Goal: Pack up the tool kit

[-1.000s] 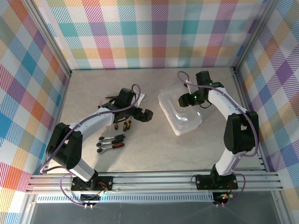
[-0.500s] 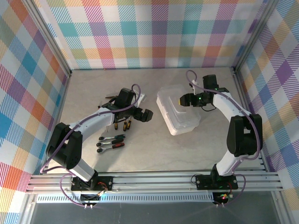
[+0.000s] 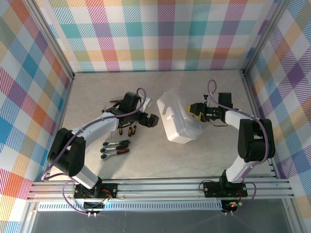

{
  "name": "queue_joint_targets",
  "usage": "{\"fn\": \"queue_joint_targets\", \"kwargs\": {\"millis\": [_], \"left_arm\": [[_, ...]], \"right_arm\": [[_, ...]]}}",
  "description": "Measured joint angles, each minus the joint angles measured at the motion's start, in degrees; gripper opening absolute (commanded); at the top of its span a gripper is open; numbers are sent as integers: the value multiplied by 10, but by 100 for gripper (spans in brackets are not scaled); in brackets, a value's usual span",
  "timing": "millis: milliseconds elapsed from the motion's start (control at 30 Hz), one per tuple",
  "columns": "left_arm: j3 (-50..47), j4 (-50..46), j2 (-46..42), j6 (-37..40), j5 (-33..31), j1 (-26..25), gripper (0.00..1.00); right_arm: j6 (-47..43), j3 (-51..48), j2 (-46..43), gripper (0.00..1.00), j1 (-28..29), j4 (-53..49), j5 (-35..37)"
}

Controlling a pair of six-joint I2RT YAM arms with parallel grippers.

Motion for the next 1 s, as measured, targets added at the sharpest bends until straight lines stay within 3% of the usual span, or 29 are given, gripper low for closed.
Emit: {"fn": "queue_joint_targets", "kwargs": {"millis": [133, 433, 1000], "left_arm": [[0, 0, 0, 0, 0, 0, 100], [0, 0, 0, 0, 0, 0, 100], [0, 0, 0, 0, 1, 0, 100]], "right_arm": [[38, -11, 21, 48, -2, 58, -25], [77, -19, 53, 51, -13, 124, -58], [63, -16, 52, 68, -14, 104, -54]]}}
